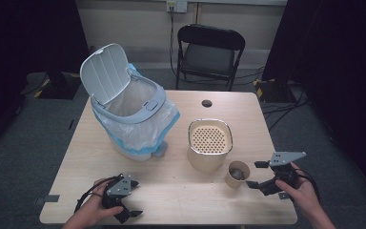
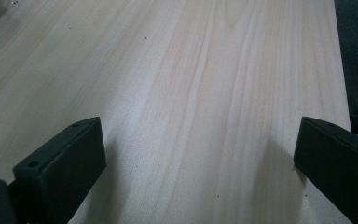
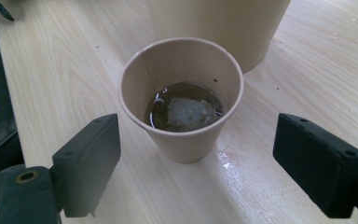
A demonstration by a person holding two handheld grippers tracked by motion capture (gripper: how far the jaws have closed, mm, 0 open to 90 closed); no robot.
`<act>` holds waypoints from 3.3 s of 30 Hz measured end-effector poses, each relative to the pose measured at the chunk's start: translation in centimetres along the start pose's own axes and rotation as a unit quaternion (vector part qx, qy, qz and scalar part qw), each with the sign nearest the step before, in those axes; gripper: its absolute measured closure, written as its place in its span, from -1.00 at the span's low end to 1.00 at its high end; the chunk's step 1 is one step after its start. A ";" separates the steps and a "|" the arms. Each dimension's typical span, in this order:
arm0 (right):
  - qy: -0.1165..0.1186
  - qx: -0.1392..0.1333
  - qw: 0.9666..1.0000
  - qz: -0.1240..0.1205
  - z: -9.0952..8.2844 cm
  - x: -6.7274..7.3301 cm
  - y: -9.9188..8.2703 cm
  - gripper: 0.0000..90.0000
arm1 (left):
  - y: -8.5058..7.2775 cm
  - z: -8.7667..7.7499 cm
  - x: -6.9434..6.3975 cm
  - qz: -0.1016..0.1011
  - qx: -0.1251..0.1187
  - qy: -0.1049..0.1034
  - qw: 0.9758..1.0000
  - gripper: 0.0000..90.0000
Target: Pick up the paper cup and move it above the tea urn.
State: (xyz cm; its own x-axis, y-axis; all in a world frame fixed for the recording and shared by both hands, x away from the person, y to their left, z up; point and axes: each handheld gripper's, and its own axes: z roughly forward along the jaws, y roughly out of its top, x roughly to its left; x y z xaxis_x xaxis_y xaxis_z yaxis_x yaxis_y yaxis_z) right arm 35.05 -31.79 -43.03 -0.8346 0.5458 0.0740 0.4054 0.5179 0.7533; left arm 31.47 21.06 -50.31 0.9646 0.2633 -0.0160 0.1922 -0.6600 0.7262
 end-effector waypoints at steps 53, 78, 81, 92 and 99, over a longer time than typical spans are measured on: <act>0.037 -0.029 0.999 0.012 5.6 -0.3 -1.5 -0.60 | 0.0 0.0 0.0 0.000 0.000 0.000 1.000 -0.97; 0.025 -0.052 0.998 0.009 5.7 0.0 -1.3 -0.45 | 0.0 0.0 0.0 0.000 0.000 0.000 1.000 -0.97; 0.020 -0.048 0.999 0.007 5.5 -0.2 -1.3 -0.44 | 0.0 0.0 0.0 0.000 0.000 0.000 1.000 -0.97; -0.014 -0.047 0.999 0.009 4.6 -2.2 0.0 -0.43 | 0.0 0.0 0.0 0.000 0.000 0.000 1.000 -0.97; -0.027 -0.049 0.998 0.011 4.7 -3.8 1.1 -0.42 | 0.0 0.0 0.0 0.000 -0.001 0.000 1.000 -0.97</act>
State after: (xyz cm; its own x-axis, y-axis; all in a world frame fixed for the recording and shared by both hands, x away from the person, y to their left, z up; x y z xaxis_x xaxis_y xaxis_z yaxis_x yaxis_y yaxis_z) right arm 40.37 -30.19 -45.59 -0.8036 0.5925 0.0567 0.3822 0.4408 0.8122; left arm 31.48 21.05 -50.31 0.9648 0.2623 -0.0162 0.1914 -0.6591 0.7272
